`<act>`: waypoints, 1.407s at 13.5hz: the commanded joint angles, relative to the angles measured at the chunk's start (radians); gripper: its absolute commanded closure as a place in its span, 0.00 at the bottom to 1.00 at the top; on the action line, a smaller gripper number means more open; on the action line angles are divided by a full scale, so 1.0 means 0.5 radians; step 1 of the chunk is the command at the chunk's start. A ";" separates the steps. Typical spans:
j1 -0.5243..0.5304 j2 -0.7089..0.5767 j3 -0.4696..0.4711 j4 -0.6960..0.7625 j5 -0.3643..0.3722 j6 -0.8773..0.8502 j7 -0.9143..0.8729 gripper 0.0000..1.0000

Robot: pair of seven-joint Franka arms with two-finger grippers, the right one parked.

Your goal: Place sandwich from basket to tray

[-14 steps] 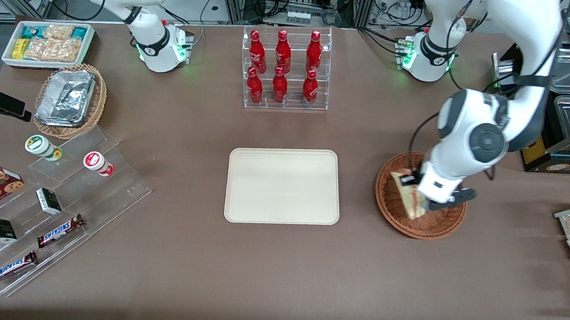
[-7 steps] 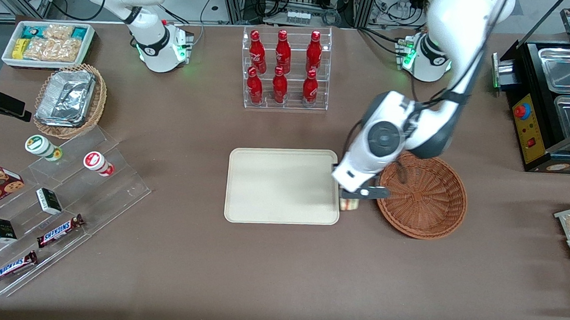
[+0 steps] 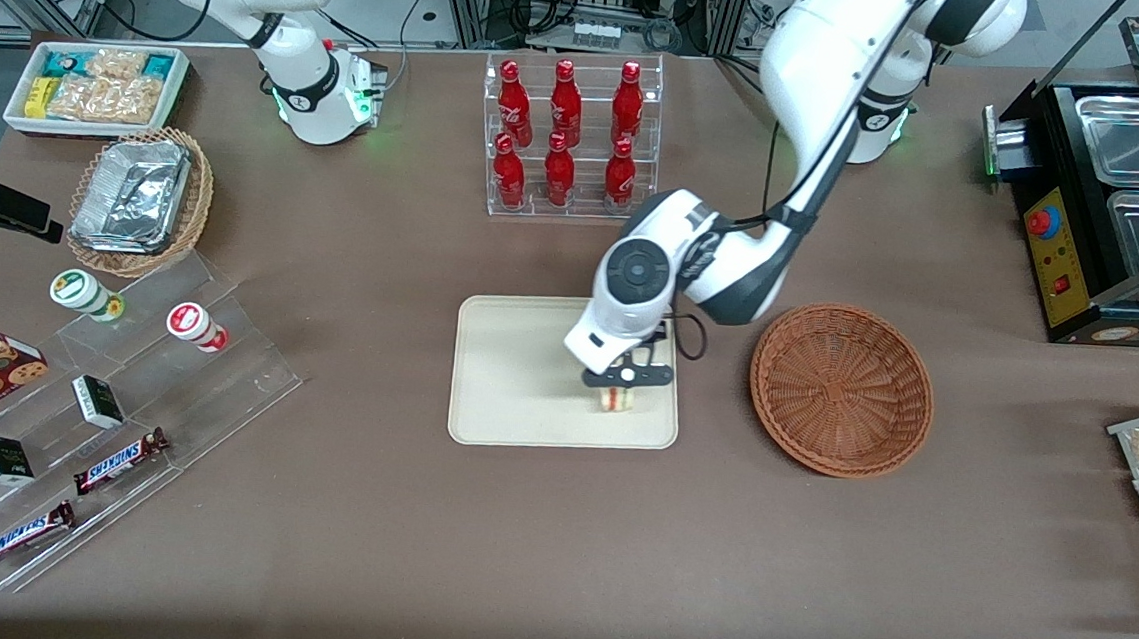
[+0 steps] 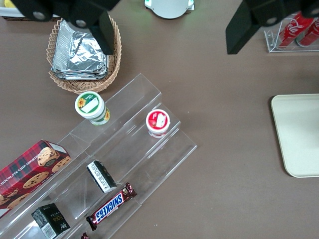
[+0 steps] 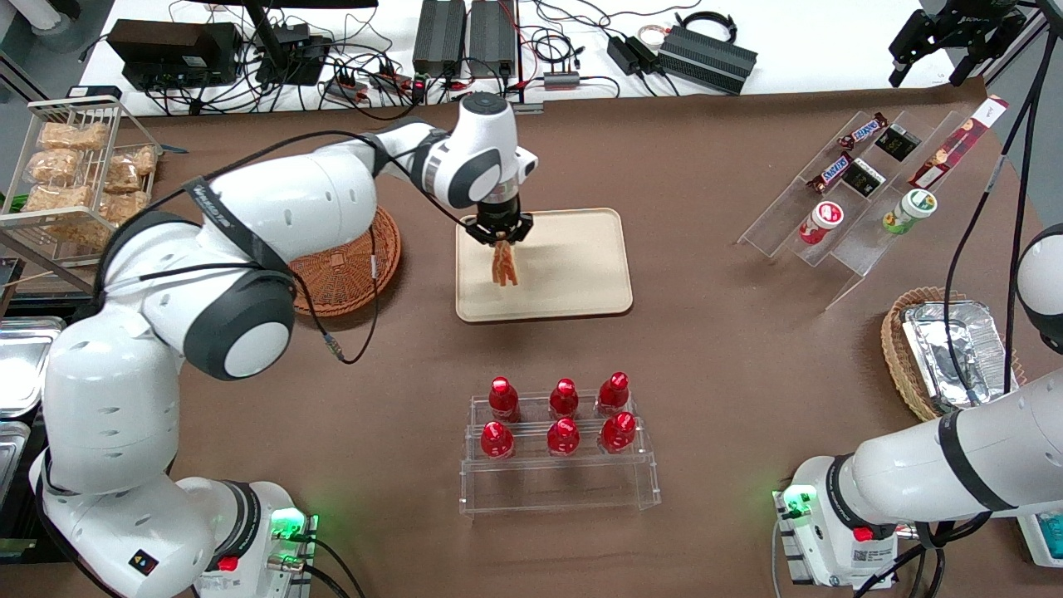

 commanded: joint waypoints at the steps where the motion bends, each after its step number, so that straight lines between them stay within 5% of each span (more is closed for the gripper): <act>1: -0.097 0.173 0.030 0.249 -0.031 -0.023 -0.139 1.00; 11: -0.122 0.366 0.030 0.446 -0.031 -0.007 -0.326 1.00; 12: -0.122 0.363 0.033 0.449 -0.031 -0.010 -0.335 0.70; 13: -0.122 0.357 0.033 0.455 -0.031 -0.010 -0.326 0.01; 19: -0.103 0.210 0.033 0.587 -0.034 -0.261 -0.311 0.00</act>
